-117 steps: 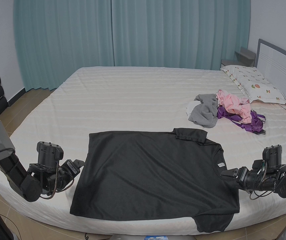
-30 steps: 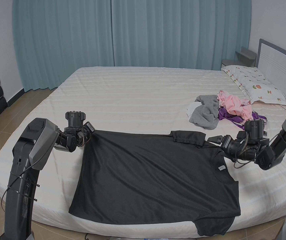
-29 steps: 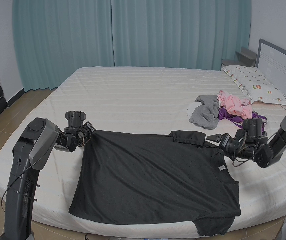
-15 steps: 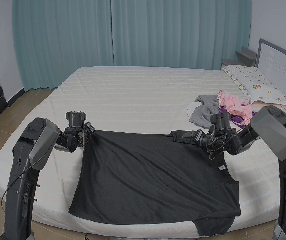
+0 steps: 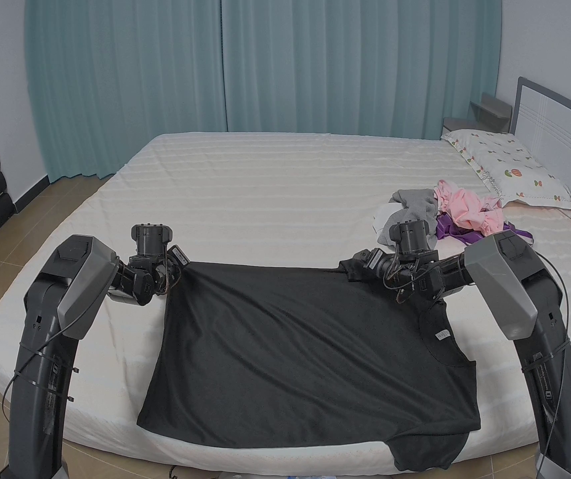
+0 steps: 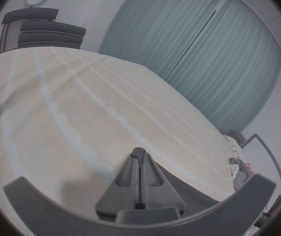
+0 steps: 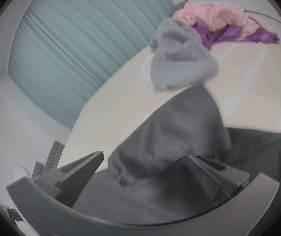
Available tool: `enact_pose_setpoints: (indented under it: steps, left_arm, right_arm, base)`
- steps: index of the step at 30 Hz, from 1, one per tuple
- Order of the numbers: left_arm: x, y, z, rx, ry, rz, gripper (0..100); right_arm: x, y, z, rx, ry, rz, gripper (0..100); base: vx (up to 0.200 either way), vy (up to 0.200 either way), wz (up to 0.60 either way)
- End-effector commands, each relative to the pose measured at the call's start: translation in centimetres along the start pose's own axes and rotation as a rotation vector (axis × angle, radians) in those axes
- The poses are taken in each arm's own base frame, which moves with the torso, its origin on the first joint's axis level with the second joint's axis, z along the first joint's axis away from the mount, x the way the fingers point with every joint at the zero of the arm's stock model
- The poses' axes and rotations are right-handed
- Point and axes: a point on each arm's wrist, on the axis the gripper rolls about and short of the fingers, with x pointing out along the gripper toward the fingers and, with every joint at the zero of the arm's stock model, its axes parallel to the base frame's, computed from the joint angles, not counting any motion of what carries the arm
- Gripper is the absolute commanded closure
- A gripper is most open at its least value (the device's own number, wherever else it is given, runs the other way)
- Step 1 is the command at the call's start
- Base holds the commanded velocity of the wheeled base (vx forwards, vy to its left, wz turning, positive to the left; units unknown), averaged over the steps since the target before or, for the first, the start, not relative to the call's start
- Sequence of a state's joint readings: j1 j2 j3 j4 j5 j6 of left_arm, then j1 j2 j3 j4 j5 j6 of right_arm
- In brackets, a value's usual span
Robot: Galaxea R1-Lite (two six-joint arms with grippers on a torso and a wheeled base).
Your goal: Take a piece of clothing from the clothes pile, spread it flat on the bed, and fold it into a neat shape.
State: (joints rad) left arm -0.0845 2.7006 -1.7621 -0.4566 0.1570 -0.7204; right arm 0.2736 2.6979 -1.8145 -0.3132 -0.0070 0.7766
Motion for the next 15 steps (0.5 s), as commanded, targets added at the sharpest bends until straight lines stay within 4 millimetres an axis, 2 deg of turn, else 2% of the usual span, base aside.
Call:
enact_pose_setpoints:
  steps: [1,6,9,11,13,15]
  left_arm:
    - [-0.2,-0.1,0.2,-0.001,-0.003,-0.001,100]
    - [-0.2,-0.1,0.2,-0.001,-0.003,-0.001,100]
    - [-0.2,-0.1,0.2,-0.001,-0.003,-0.001,100]
    - [-0.1,-0.1,0.1,-0.001,-0.002,0.0,100]
    - [-0.2,-0.1,0.2,-0.001,-0.004,0.0,100]
    - [-0.2,-0.1,0.2,-0.001,-0.01,0.005,100]
  right_arm:
    - [3.0,-2.3,1.8,0.026,-0.163,-0.02,0]
    - [3.1,-3.9,4.4,-0.022,-0.327,0.045,0]
    - [2.8,-4.0,5.4,-0.029,-0.387,0.077,0]
    - [2.6,-4.0,5.8,-0.027,-0.392,0.076,0]
    - [1.5,-3.8,7.3,-0.026,-0.405,0.072,0]
    - [1.1,-4.2,7.5,-0.029,-0.387,0.06,0]
  base:
    - [0.0,0.0,0.0]
    - [0.0,0.0,0.0]
    - [0.0,0.0,0.0]
    - [0.0,0.0,0.0]
    - [0.0,0.0,0.0]
    - [0.0,0.0,0.0]
